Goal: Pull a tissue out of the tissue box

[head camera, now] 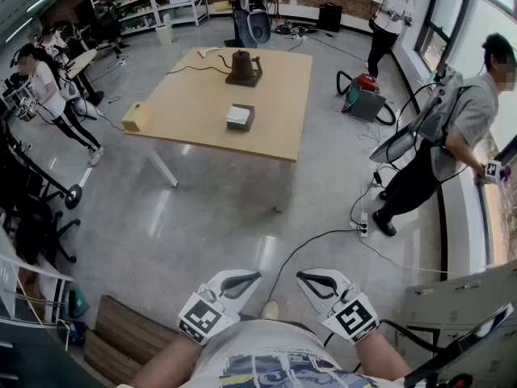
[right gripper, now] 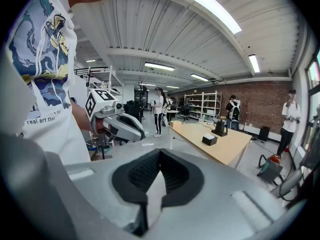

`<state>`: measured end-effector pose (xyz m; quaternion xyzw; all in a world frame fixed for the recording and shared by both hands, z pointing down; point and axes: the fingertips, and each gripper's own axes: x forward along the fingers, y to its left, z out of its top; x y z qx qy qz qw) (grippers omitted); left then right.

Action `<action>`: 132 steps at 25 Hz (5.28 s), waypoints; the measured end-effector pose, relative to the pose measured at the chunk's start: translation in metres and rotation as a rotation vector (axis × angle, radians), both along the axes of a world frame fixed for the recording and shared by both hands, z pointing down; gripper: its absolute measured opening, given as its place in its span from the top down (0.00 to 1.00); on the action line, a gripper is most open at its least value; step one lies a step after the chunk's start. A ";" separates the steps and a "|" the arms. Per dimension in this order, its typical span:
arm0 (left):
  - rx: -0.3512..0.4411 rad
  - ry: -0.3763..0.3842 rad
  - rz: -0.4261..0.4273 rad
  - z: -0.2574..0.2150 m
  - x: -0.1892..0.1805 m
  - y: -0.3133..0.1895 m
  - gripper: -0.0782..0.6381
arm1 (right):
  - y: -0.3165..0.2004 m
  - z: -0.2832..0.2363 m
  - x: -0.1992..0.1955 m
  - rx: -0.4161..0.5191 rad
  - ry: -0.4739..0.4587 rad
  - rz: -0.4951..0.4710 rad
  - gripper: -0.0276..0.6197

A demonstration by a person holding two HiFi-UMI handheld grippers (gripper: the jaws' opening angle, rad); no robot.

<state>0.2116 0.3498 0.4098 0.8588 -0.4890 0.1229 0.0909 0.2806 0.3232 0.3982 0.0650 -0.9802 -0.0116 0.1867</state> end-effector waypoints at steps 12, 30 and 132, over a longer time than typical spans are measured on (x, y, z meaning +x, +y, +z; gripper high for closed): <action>0.018 0.005 -0.015 -0.006 -0.006 -0.017 0.88 | -0.016 0.000 -0.008 0.008 -0.006 -0.021 0.95; 0.012 -0.017 -0.097 0.005 -0.037 -0.056 0.88 | -0.056 0.017 -0.034 -0.030 -0.003 -0.004 0.93; -0.152 -0.869 0.525 0.229 -0.412 -0.564 0.87 | -0.486 0.040 -0.335 -0.134 0.170 0.434 0.93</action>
